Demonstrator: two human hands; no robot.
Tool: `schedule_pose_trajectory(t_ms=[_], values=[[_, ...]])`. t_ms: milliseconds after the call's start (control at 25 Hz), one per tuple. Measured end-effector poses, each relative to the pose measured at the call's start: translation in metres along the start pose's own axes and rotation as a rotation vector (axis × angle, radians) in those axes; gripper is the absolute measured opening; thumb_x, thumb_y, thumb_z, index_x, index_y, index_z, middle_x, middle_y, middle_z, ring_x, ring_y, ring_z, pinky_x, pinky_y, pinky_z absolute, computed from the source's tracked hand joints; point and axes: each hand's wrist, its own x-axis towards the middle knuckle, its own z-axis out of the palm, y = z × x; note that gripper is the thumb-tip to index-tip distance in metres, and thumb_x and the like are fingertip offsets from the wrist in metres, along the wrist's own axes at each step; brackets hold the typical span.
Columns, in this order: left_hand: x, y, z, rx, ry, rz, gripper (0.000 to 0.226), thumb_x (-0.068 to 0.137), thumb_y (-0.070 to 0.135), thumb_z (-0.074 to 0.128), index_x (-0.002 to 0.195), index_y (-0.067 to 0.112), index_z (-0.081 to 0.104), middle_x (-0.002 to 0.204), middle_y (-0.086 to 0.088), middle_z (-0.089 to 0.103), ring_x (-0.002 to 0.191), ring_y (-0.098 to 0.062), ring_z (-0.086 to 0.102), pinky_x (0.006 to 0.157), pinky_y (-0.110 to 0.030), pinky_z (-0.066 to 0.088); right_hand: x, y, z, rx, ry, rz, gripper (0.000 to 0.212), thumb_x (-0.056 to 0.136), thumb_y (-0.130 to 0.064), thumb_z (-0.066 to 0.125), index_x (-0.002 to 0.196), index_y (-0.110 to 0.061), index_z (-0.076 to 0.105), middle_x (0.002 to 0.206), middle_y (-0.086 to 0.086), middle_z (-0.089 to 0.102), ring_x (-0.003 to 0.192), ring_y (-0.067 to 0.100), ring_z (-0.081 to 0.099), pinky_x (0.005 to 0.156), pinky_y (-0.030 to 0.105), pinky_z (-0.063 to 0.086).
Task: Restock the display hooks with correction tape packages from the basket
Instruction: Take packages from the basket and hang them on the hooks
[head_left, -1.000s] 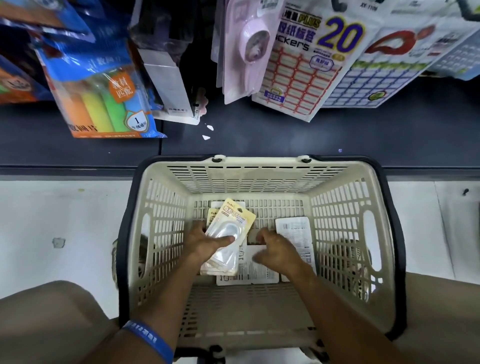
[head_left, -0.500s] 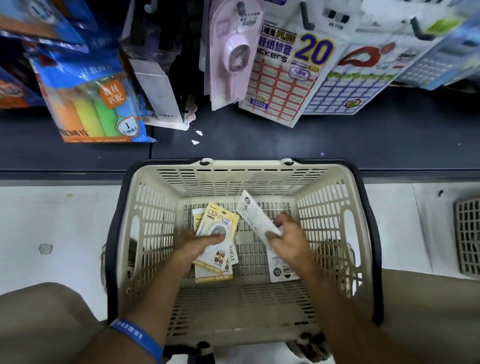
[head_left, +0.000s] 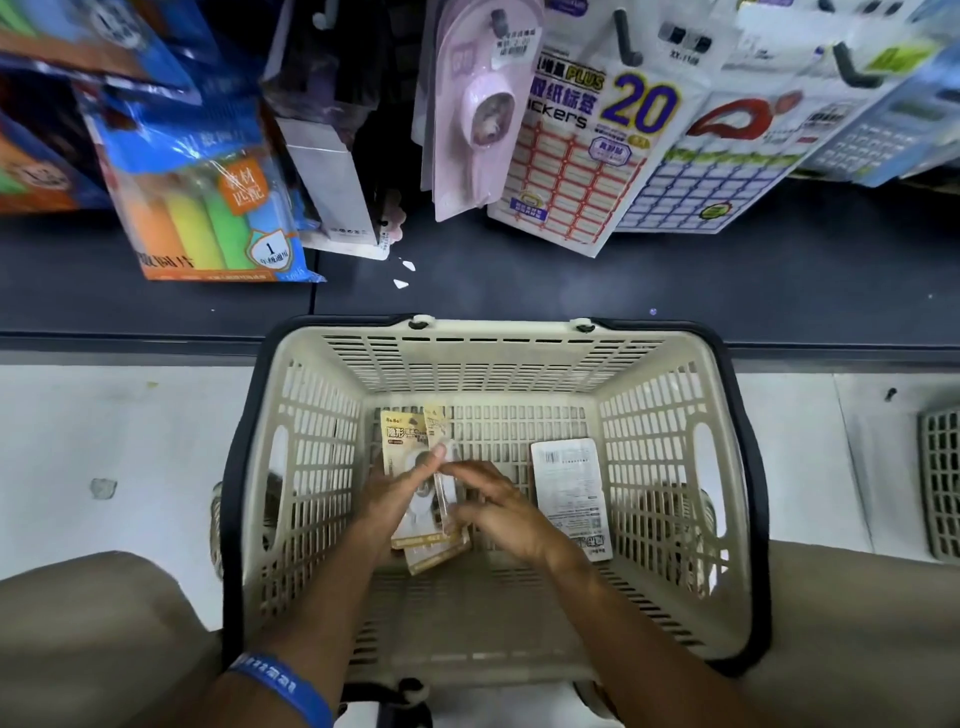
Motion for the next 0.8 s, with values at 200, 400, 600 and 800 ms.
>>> schedule_pose_trajectory(t_ms=[200, 400, 600, 800], values=[[0.008, -0.007, 0.003, 0.047, 0.125, 0.093, 0.068, 0.052, 0.021, 0.099, 0.100, 0.039, 0.055, 0.091, 0.025, 0.060, 0.088, -0.007, 0.058, 0.069, -0.022, 0.047, 0.005, 0.009, -0.018, 0.524, 0.038, 0.089, 0.050, 0.094, 0.003, 0.058, 0.125, -0.036, 0.061, 0.130, -0.002, 0.067, 0.112, 0.020, 0.066, 0.092, 0.030, 0.056], [0.007, -0.003, 0.011, 0.198, 0.122, 0.089, 0.073, 0.058, 0.020, 0.097, 0.122, 0.021, 0.062, 0.106, 0.007, 0.071, 0.107, -0.023, 0.065, 0.097, -0.040, 0.055, -0.003, 0.033, -0.030, -0.443, 0.570, 0.288, 0.070, 0.090, -0.023, 0.065, 0.151, -0.019, 0.032, 0.149, 0.009, 0.042, 0.123, 0.028, 0.053, 0.094, 0.036, 0.049], [0.002, -0.007, 0.016, 0.182, 0.116, 0.084, 0.067, 0.062, 0.014, 0.095, 0.120, 0.020, 0.061, 0.116, 0.000, 0.072, 0.112, -0.026, 0.065, 0.101, -0.038, 0.053, -0.015, 0.043, -0.038, -0.861, 0.416, 0.530, 0.098, 0.088, -0.038, 0.071, 0.158, -0.016, 0.006, 0.162, 0.022, 0.011, 0.134, 0.043, 0.043, 0.094, 0.046, 0.054], [-0.018, -0.006, 0.026, 0.052, 0.189, 0.165, 0.059, 0.069, 0.001, 0.090, 0.120, 0.008, 0.061, 0.101, -0.001, 0.069, 0.105, -0.027, 0.067, 0.090, -0.035, 0.059, -0.026, 0.035, -0.059, -0.498, 0.574, 0.441, 0.066, 0.094, -0.018, 0.065, 0.150, -0.010, 0.031, 0.106, 0.015, 0.069, 0.069, 0.021, 0.068, 0.049, 0.027, 0.053]])
